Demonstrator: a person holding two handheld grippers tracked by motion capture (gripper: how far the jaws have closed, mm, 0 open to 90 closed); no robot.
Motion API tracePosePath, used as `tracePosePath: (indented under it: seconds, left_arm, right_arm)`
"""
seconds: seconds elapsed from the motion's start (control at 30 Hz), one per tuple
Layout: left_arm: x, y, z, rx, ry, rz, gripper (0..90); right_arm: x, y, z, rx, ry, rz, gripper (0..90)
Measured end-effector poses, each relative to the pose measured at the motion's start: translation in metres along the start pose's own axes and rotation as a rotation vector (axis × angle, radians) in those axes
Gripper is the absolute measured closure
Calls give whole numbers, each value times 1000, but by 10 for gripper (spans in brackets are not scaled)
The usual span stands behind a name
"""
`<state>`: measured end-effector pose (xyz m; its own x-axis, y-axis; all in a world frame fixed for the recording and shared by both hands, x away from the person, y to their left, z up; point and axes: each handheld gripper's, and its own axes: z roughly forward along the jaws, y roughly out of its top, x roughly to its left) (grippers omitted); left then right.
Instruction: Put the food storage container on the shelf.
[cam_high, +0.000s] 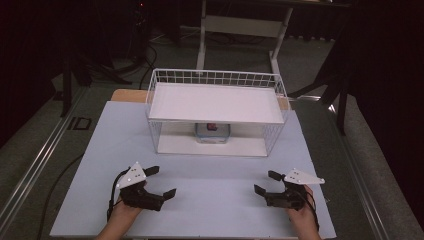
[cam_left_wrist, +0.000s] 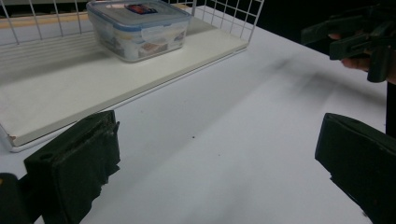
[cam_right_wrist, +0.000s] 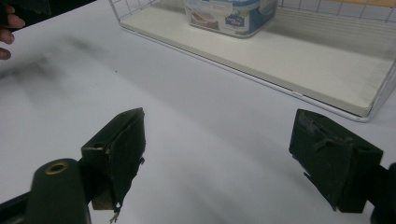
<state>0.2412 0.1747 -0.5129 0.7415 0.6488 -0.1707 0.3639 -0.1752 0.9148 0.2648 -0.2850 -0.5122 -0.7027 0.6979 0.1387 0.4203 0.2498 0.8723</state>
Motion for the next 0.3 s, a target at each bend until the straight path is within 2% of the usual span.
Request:
tracePosePath:
  seconds: [0.3]
  left_arm:
    - [3, -1, -2, -13, 6, -7, 8]
  right_arm:
    - [-1, 1, 2, -7, 11, -8, 185]
